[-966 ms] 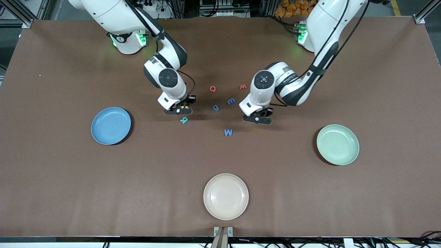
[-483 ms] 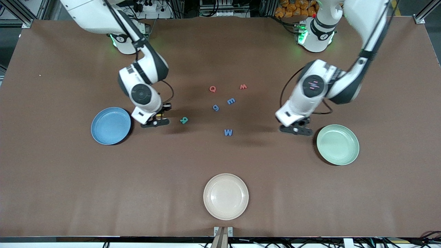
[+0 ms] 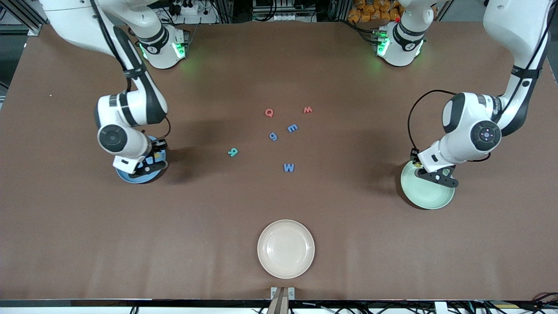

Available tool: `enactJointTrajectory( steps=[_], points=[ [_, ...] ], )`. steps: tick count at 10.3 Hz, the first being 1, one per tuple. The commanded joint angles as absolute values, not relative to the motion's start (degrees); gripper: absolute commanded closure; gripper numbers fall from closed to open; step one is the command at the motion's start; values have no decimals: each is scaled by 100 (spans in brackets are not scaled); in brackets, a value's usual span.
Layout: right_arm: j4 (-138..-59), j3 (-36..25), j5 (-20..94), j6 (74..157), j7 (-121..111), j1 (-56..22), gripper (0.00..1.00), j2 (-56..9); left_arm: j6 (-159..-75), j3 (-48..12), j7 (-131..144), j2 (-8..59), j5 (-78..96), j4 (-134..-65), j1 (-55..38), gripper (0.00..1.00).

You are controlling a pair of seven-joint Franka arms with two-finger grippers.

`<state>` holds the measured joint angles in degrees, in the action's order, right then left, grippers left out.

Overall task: Sort uppercase to blue plate, lowercase to green plate
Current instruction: 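Place h on green plate with the left gripper while the right gripper places H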

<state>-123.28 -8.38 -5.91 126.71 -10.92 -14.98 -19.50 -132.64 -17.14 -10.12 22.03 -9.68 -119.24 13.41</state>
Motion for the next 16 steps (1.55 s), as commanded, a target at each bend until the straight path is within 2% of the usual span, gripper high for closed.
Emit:
enactJointTrajectory(
  steps=[1,2,4,6,8,9,11,14,16],
  points=[
    [-12322,-826,-659,12656,-1117,-1564,26,-1907,-13551,-1627,-1072,2425,-1001,-11883,1248,48],
    [-12296,-826,-624,12630,-1081,-1564,10,-1907,-13605,-1617,-1081,2434,-1080,-11883,1248,39],
    [-12235,-774,-563,12586,-785,-1617,14,-1907,-13597,-1626,-1072,2365,-1151,-11874,1239,0],
    [-12112,-311,-545,12682,170,-1687,17,-1899,-13527,-1731,-810,2137,-1082,-11874,1100,0],
    [-11875,60,-467,12945,1244,-1792,17,-1986,-12984,-2212,-31,1847,-1107,-11822,784,0],
    [-11883,114,117,13251,1344,-1863,17,-2065,-12842,-2563,278,1794,-1107,-11839,730,0],
    [-11892,184,755,13665,1667,-2100,17,-2214,-12832,-3240,902,1810,-1177,-11909,511,0],
    [-11883,544,756,14289,2703,-2197,17,-2469,-12867,-3980,1257,1933,-1439,-11962,160,0],
    [-11865,624,747,14554,3057,-2285,17,-2557,-12928,-4331,1266,2275,-2264,-11971,-34,0]
  ],
)
